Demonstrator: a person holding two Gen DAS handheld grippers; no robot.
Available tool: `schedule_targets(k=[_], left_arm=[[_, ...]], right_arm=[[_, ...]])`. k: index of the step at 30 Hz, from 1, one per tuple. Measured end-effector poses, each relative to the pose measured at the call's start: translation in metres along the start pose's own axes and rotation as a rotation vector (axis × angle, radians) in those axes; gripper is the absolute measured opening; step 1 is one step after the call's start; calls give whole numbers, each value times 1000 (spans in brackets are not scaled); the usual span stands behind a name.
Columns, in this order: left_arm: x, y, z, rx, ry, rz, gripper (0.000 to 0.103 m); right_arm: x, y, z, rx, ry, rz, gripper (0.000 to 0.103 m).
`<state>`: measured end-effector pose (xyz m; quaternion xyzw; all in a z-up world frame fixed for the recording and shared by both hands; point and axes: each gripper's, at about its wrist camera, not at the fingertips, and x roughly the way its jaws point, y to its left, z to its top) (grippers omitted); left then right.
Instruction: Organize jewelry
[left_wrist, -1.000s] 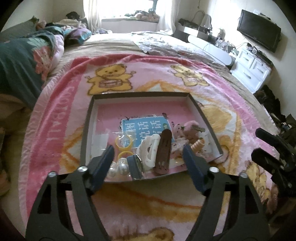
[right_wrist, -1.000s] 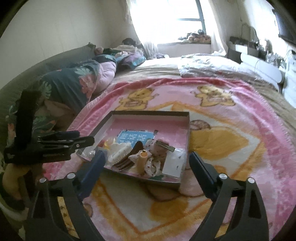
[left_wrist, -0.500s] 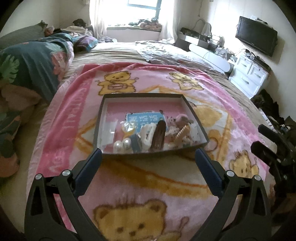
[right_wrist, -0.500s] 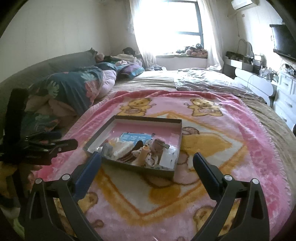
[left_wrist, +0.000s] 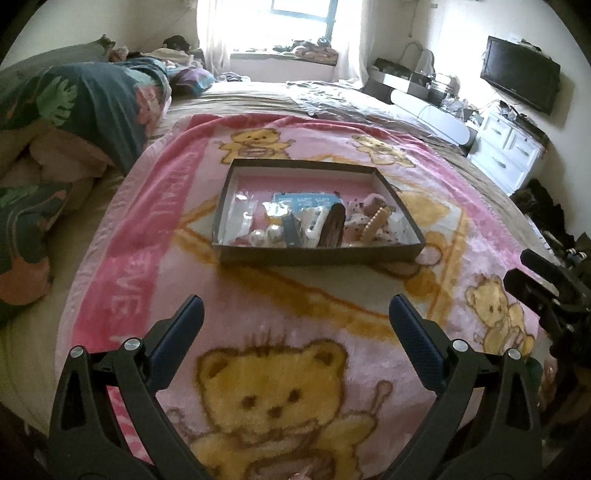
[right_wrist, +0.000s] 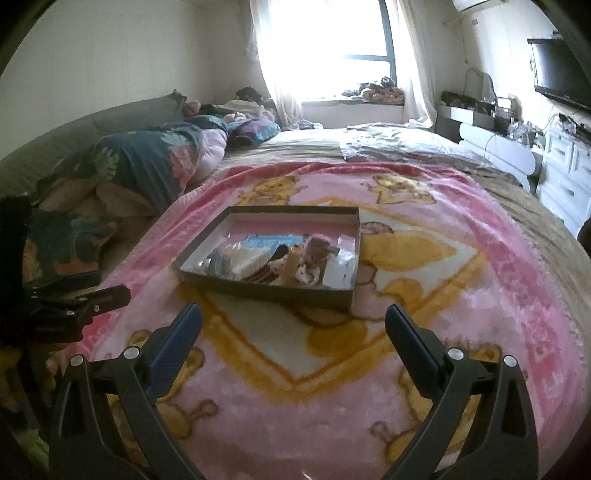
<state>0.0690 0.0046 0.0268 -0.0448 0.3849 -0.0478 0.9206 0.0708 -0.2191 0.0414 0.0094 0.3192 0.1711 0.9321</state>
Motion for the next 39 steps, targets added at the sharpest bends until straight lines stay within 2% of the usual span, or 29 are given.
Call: schedule_targets(k=[11,39], left_arm=[[-1,-4,-13,3,12,-1,94],[-5,-3,-11,3,12,8,94]], right_arm=[[-5,6,-11,14,22,21,99],[-7,5,-12,32,28,25,99]])
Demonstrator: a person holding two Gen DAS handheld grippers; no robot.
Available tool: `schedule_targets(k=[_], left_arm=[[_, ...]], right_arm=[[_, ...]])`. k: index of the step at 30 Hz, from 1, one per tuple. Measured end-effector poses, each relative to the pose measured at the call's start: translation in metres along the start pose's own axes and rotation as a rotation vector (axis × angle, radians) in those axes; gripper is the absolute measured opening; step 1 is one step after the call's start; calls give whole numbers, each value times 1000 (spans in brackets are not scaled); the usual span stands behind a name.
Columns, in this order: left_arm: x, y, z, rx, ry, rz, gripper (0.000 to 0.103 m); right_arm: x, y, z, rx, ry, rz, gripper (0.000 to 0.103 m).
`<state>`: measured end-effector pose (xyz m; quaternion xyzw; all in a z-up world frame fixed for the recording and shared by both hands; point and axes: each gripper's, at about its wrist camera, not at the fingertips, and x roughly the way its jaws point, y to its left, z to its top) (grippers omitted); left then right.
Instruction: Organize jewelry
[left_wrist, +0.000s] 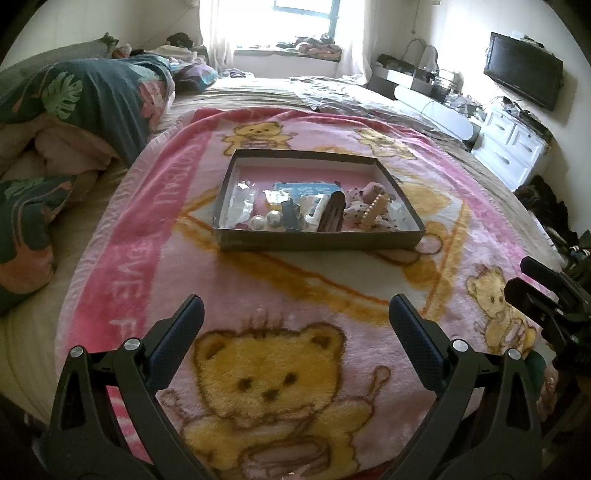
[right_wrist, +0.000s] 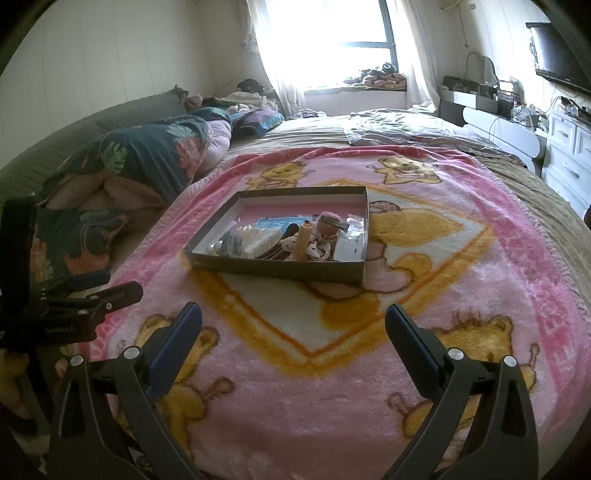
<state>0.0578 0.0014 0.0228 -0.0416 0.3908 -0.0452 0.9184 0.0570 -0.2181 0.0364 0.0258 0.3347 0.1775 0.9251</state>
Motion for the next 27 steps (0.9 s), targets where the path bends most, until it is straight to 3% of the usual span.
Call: schedule_targets(k=[27], left_arm=[[-1,4,1,1,2,-1,94]], right_arm=[[0,-1,0,-1,-2,-2,99]])
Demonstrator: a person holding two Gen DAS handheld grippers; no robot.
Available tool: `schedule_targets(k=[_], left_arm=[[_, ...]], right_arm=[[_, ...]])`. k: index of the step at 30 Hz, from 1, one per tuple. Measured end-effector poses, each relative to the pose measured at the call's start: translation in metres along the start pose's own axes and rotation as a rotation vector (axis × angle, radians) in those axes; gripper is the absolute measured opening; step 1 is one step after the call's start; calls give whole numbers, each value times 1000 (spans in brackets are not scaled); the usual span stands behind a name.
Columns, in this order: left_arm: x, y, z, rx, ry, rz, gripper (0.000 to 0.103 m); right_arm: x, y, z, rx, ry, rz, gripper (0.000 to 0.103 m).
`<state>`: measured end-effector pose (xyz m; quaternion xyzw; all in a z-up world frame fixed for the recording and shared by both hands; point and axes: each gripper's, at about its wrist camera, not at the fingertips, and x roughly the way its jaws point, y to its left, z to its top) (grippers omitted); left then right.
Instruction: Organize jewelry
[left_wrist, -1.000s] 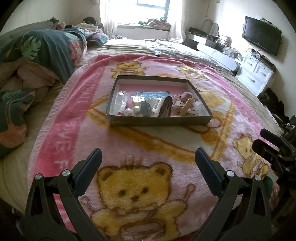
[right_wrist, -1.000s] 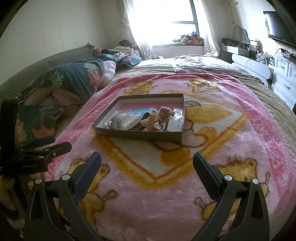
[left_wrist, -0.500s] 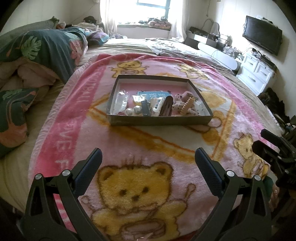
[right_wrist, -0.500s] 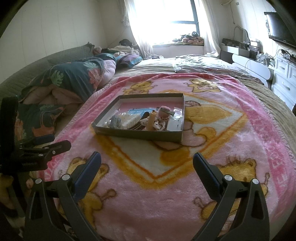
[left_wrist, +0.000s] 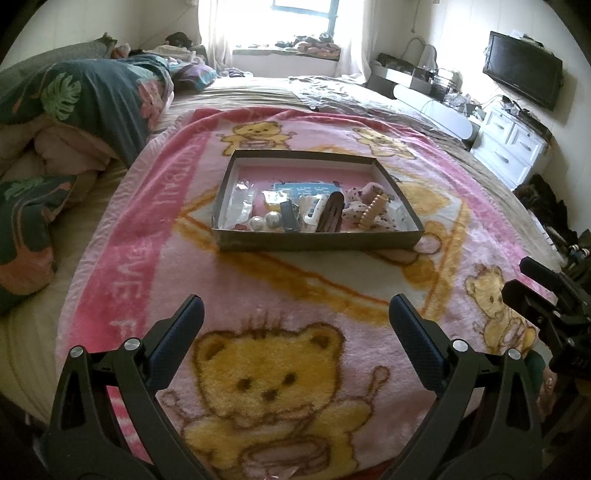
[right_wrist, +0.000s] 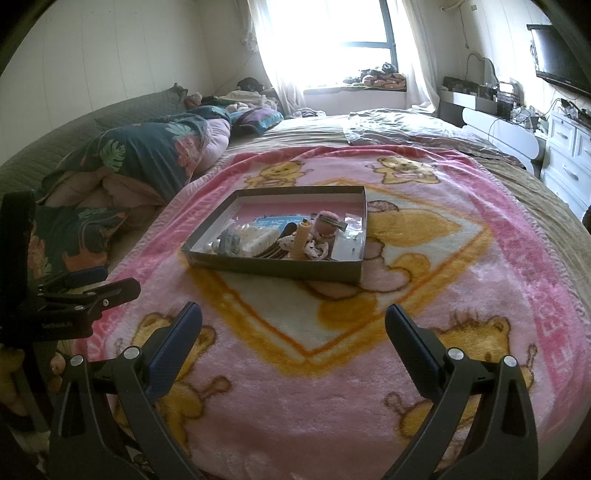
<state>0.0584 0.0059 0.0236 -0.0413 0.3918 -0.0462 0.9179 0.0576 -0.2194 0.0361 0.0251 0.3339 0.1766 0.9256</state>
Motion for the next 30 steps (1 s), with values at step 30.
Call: schedule_targets(k=[30], left_arm=[[7,9,-2,-24,30,64,94]], right_arm=[[0,-5,-1,-7,6,-13,99]])
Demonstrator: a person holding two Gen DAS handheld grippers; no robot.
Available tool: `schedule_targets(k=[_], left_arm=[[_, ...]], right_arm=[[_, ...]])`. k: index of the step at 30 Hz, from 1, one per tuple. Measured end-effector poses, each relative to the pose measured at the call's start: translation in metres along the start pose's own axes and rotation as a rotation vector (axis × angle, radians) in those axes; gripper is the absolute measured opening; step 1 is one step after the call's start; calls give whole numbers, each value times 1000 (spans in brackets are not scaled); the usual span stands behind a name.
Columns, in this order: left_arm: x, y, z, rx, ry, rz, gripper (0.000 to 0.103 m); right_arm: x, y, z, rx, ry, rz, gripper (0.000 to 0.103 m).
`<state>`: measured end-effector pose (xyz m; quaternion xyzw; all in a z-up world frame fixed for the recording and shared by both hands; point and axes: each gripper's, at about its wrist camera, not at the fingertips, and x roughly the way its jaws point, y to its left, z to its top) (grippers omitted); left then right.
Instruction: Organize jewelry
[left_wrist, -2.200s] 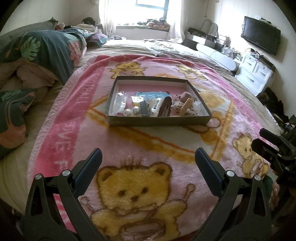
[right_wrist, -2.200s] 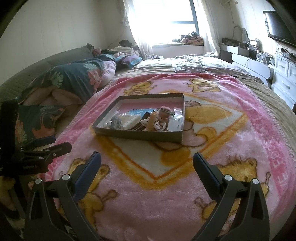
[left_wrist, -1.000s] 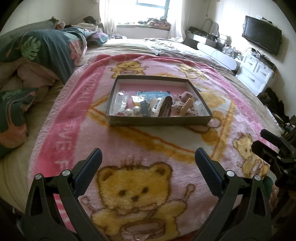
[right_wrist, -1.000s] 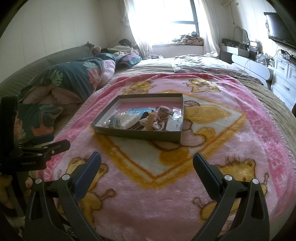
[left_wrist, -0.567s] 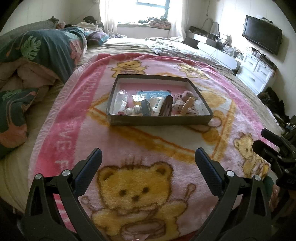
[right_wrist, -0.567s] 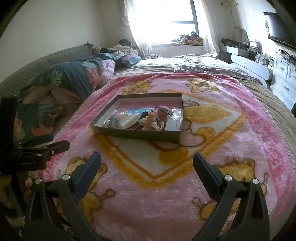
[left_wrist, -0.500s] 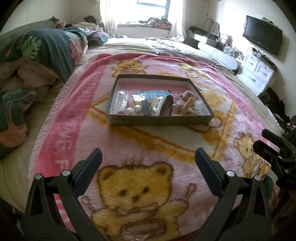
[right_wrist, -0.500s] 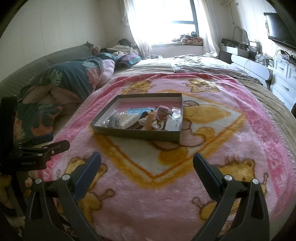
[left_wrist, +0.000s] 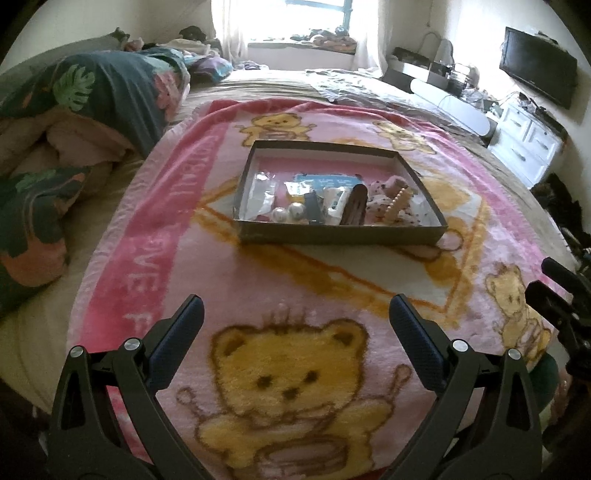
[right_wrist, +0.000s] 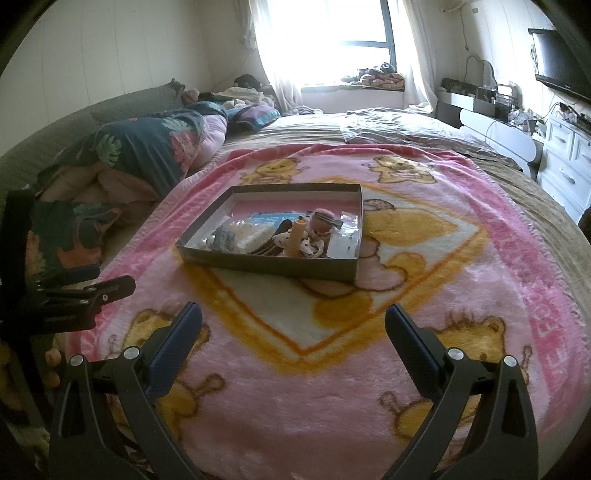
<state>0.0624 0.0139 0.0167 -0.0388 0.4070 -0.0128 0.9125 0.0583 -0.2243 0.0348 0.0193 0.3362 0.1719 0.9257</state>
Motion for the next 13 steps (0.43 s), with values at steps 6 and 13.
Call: schedule_targets(k=[6,13], left_arm=[[4,8,2,-38,1,-31,94],[53,74,24,-184,44,102,94]], right_arm=[[2,-16,-2,17,0,-15,99],[50,-110,6,118,25,-236,99]])
